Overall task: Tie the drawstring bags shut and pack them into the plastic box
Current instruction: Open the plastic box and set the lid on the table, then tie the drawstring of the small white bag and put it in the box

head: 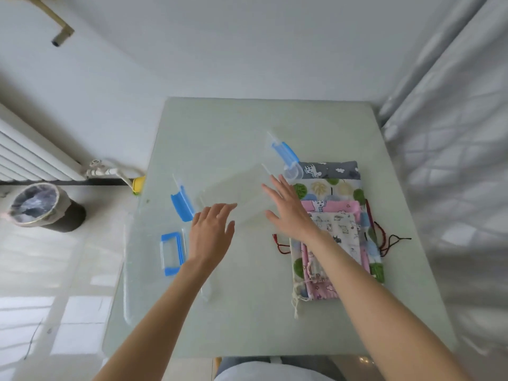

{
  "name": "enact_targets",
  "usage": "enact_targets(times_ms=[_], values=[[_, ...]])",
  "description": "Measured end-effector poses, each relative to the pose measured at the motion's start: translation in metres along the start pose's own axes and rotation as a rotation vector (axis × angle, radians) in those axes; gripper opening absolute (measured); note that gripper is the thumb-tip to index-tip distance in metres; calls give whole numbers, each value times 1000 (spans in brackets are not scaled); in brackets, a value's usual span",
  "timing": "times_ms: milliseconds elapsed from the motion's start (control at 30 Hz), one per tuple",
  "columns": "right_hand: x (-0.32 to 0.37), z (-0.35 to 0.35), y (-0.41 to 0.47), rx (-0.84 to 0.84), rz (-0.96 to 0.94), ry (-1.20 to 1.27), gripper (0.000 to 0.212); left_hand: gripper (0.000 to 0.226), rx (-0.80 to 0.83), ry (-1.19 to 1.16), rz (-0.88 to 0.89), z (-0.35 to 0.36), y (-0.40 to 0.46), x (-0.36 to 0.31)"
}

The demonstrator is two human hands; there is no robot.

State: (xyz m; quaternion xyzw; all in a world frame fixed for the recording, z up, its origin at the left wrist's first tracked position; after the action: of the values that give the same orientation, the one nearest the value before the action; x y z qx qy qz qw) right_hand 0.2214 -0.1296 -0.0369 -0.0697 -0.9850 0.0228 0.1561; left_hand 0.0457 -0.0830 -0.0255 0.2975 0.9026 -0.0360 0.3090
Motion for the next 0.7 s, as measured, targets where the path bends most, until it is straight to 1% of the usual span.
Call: enact_targets(times_ms=[67, 133, 167, 200, 233, 300, 333, 400, 467, 533, 567, 633, 700], values=[[-8, -16, -12, -104, -3, 90, 55, 35, -86, -46, 126, -2, -1, -25], [-24, -29, -35, -202, 52, 153, 45, 30, -76, -139, 220, 7, 1, -50], [-37, -32, -56, -235, 102, 157, 40, 28, -14, -198, 226, 20, 0, -64], [-48, -33, -72, -255, 152, 147, 35, 26, 71, -254, 196, 31, 1, -72], [-64, -30, -94, -246, 210, 129, 30, 26, 199, -291, 143, 52, -2, -82], [-93, -18, -130, -176, 307, 87, 23, 34, 467, -256, 47, 92, -11, -94], [-108, -10, -147, -131, 346, 73, 23, 40, 568, -217, 22, 113, -19, -99], [-132, 9, -173, -31, 388, 55, 31, 53, 665, -158, -3, 145, -36, -104], [-149, 27, -190, 69, 389, 30, 45, 62, 680, -120, -14, 171, -50, -103], [-161, 44, -201, 128, 373, 41, 52, 59, 652, -123, -30, 187, -59, -98], [-167, 50, -205, 124, 363, 54, 51, 53, 620, -143, -39, 192, -59, -93], [-174, 52, -206, 44, 342, 92, 43, 43, 564, -200, -43, 193, -57, -84], [-180, 53, -207, -27, 333, 134, 36, 37, 564, -259, -14, 193, -55, -76]])
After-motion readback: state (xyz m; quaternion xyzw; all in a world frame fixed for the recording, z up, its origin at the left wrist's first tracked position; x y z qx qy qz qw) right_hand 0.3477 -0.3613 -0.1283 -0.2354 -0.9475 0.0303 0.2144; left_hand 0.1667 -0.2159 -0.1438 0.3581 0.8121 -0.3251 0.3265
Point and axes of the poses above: each hand's wrist, its own y-axis towards the middle knuckle, its own z-axis out of the palm, x = y × z, the point moved 5 cm from there along y, towards the middle knuckle, and after that the axes turned 12 degrees about -y, right-handed, at the moved point
